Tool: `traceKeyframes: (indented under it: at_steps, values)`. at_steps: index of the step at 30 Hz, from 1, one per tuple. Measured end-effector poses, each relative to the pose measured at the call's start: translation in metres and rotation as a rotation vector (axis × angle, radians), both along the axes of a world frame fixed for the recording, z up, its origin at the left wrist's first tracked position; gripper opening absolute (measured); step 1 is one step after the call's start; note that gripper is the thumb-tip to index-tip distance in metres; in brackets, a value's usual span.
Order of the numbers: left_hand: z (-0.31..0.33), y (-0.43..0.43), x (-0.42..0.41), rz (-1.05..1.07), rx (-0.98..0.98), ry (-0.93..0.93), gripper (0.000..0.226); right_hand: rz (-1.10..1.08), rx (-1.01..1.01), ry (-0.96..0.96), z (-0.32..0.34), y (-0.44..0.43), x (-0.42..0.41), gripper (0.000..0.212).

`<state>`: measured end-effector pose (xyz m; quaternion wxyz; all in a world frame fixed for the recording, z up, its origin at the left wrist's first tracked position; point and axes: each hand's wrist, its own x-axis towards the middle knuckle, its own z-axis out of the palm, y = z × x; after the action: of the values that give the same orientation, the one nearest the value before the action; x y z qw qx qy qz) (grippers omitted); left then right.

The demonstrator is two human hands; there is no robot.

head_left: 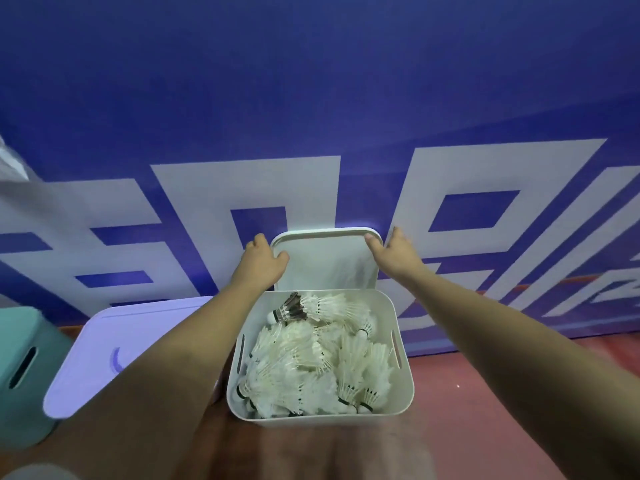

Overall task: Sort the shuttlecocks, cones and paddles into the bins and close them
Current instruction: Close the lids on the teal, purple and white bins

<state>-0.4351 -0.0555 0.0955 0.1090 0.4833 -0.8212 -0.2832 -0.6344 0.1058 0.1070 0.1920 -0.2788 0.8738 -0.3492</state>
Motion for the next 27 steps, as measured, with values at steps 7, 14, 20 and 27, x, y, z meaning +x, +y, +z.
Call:
traceKeyframes:
  at_steps: [7,14,20,27]
  values:
    - [-0.025,-0.003,-0.005,-0.031,-0.019,-0.022,0.029,0.044,-0.013,-0.115,-0.02,-0.011,-0.002,0.066]
    - [-0.009,0.003,0.012,0.01,-0.265,0.251,0.024,-0.012,-0.183,-0.156,-0.007,-0.013,0.008,0.064]
    - [0.05,0.024,0.028,-0.037,-0.341,0.492,0.012,-0.063,-0.339,-0.383,0.028,-0.006,0.022,0.083]
    - [0.084,0.075,0.045,-0.448,-0.493,0.457,0.018,-0.245,-0.539,-0.969,0.065,0.008,0.057,0.038]
